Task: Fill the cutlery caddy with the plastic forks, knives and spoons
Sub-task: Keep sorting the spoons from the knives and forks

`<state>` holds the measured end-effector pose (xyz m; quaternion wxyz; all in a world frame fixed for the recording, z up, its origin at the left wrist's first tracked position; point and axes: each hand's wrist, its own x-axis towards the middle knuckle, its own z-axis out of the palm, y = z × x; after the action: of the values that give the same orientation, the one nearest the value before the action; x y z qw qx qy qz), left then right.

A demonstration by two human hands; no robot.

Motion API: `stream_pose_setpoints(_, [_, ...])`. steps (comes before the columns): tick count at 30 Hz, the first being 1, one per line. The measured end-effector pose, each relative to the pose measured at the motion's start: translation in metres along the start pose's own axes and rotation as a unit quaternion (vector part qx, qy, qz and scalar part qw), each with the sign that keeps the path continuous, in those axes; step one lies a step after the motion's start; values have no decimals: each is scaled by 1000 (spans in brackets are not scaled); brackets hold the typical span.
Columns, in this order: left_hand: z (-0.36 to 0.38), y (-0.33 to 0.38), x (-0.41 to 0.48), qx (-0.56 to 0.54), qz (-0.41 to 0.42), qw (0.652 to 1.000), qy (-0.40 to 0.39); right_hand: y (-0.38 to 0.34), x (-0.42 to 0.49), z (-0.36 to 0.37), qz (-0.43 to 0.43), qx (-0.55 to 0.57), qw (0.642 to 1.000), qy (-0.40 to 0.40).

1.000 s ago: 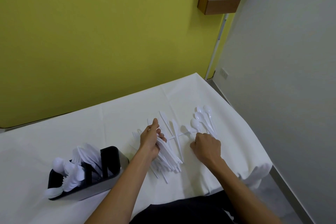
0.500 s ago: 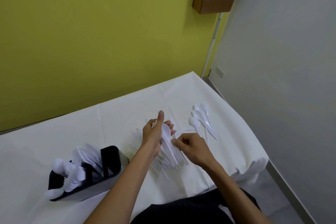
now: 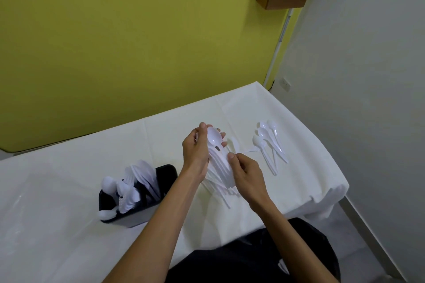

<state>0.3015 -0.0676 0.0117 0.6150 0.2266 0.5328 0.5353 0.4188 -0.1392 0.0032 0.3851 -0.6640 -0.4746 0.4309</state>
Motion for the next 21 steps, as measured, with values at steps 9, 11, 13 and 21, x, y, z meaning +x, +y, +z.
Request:
stream_pose_setpoints(9, [-27, 26, -16, 16, 78, 996, 26, -24, -15, 35, 62, 80, 991, -91])
stream_pose_setpoints(11, [-30, 27, -21, 64, 133, 989, 29, -20, -17, 39, 97, 120, 985, -79])
stream_pose_setpoints(13, [-34, 30, -28, 109, 190, 975, 29, -18, -20, 42, 182, 237, 948, -108])
stream_pose_setpoints(21, [-44, 26, -68, 231, 341, 911, -23, -29, -13, 70, 282, 429, 856, -62])
